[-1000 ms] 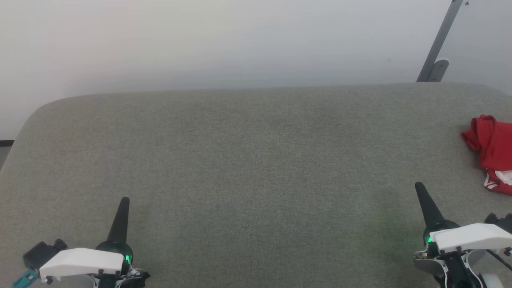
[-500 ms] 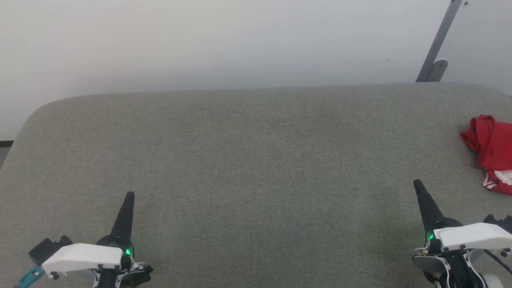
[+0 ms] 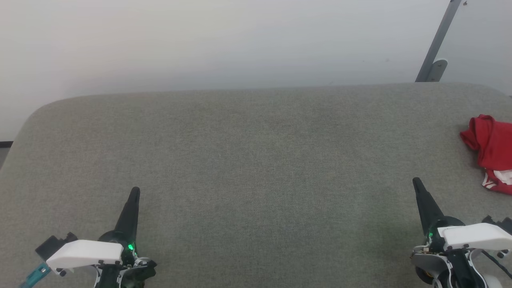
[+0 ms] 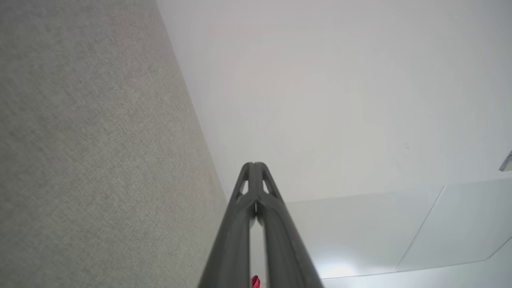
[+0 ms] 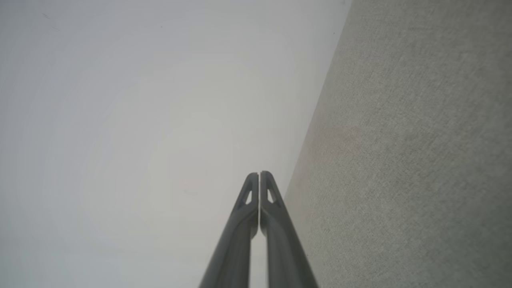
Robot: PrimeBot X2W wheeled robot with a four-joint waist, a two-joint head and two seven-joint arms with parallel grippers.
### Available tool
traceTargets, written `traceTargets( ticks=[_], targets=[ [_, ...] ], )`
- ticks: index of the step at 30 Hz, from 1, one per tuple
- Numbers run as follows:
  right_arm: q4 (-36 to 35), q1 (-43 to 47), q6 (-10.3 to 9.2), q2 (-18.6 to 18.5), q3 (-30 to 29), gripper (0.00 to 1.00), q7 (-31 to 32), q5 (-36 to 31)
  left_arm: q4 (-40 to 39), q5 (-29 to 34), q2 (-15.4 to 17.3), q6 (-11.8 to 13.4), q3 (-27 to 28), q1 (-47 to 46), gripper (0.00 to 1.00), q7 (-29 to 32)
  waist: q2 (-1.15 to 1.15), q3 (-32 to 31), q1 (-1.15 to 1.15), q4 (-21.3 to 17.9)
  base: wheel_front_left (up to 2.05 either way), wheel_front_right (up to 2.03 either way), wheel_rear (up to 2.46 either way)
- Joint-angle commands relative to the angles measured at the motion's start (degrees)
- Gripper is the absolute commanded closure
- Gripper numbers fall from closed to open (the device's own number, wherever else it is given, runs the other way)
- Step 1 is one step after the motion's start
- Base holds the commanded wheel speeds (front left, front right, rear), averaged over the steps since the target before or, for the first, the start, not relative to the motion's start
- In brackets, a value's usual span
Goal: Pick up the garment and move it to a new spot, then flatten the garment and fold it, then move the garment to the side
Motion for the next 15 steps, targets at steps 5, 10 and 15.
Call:
traceTargets(
  ticks=[5, 10, 15],
  targets=[
    [-0.73, -0.32, 0.01, 0.46, -0.38, 1.00, 0.83, 2.31, -0.03, -2.46, -0.20, -0.14, -0.02, -1.18, 1.00, 0.87, 0.00, -0.02, 0.00, -0.04, 0.00, 0.00, 0.00],
    [-0.94, -0.28, 0.00, 0.84, -0.68, 1.00, 1.26, 3.98, 0.04, -3.91, -0.52, -0.15, -0.04, -1.48, 1.00, 1.40, 0.00, -0.03, 0.00, -0.07, 0.00, 0.00, 0.00],
    [-1.13, -0.24, 0.00, 1.21, -0.93, 1.00, 1.70, 5.45, 0.12, -5.70, -0.84, -0.16, -0.07, -1.68, 1.00, 1.92, 0.00, -0.05, 0.00, -0.11, 0.00, 0.00, 0.00]
  ],
)
